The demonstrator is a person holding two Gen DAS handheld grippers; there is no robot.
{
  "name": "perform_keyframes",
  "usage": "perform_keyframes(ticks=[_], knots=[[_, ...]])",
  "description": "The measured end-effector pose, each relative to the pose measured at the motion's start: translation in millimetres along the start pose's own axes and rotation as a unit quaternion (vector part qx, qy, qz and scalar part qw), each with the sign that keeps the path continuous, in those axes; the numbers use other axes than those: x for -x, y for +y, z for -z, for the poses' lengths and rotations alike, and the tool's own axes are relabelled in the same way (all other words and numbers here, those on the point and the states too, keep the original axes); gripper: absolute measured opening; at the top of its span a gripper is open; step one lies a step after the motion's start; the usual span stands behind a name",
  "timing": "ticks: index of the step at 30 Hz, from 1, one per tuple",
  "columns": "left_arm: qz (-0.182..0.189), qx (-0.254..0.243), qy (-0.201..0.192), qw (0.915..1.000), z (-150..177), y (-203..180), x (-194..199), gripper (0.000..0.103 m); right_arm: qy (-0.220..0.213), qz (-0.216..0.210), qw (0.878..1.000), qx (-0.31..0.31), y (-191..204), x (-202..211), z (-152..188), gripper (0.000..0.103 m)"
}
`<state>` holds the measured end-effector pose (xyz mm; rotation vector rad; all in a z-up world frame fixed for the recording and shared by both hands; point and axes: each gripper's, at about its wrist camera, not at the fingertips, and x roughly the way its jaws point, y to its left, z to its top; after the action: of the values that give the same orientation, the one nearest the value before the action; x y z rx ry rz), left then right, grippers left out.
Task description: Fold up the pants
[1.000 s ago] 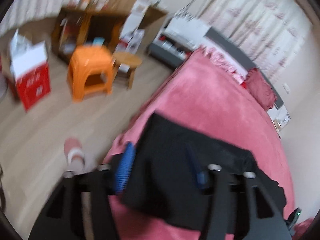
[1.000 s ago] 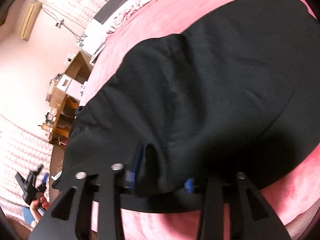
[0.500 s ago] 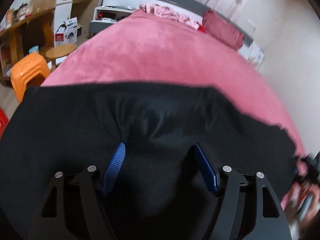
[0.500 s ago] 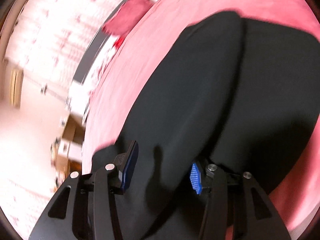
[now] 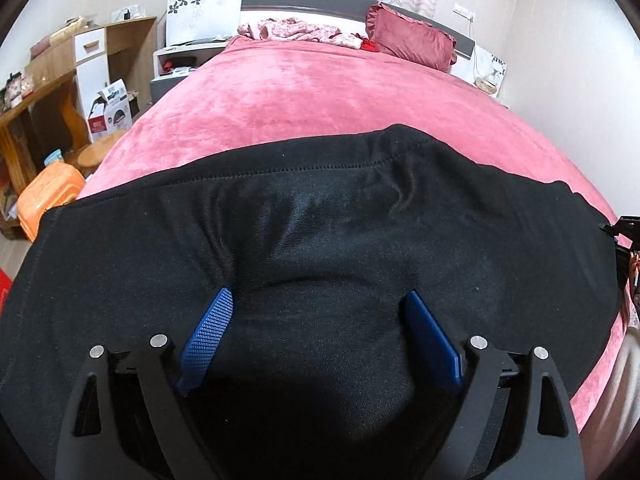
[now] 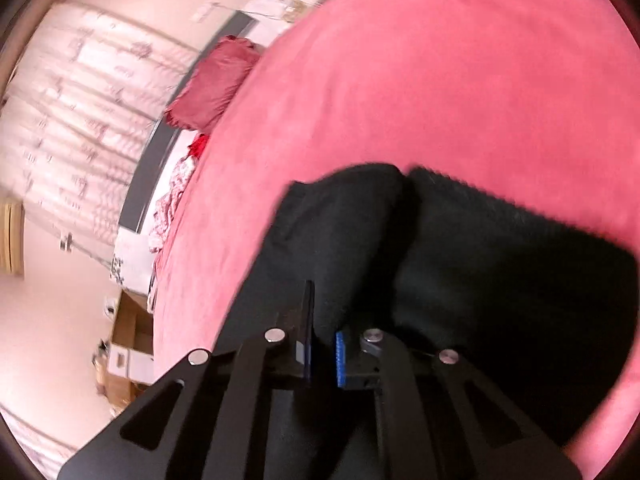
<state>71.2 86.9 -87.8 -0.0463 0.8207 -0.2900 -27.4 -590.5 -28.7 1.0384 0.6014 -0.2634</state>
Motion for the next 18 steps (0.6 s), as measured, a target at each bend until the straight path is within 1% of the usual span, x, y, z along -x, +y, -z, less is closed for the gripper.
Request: perform_keyframes(ticks=[1,5,6,9,11,14,16,17,18], knots=[[0.002,0.000,-0.001,1.0000,0.1,-0.2,-0.7,0.088,-0.004,-0.002,1.000,0.009,6.7,5.5,2.7,0.007],[0.015,0.011,-0.004,0.9998,-0.1,4.0,1.0,0.088,-0.028,-0.002,0.999,0.026,7.4,51.2,3.1,0.007],[0.018,0.014,-0.005,0.9997,-0.3,4.7,1.5,0.088,-0.034,0.002,0.999,0.029,4.5,64.3,3.9,0.007],[0.024,0.019,-0.006,0.9995,0.6,5.4,3.4,0.088,-0.031,0.027,0.998,0.048,1.6,75.5,13.0,0.007],[0.027,0.022,-0.006,0.9994,1.2,5.9,4.5,0.088,-0.022,0.049,0.997,0.059,-6.1,75.2,22.0,0.007],[0.028,0.025,-0.005,0.9993,2.1,5.8,5.8,0.088,-0.010,0.061,0.998,0.022,-27.0,65.4,27.9,0.007],[0.025,0.023,-0.003,0.9994,2.1,4.0,6.0,0.088,0.002,0.081,0.997,0.013,-39.3,54.7,30.1,0.008],[0.022,0.020,-0.001,0.9995,2.3,2.8,6.1,0.088,0.008,0.081,0.997,0.000,-44.4,50.8,28.5,0.008],[0.019,0.018,0.001,0.9997,2.6,1.7,6.2,0.088,0.001,0.068,0.997,-0.025,-49.0,52.1,28.3,0.012]])
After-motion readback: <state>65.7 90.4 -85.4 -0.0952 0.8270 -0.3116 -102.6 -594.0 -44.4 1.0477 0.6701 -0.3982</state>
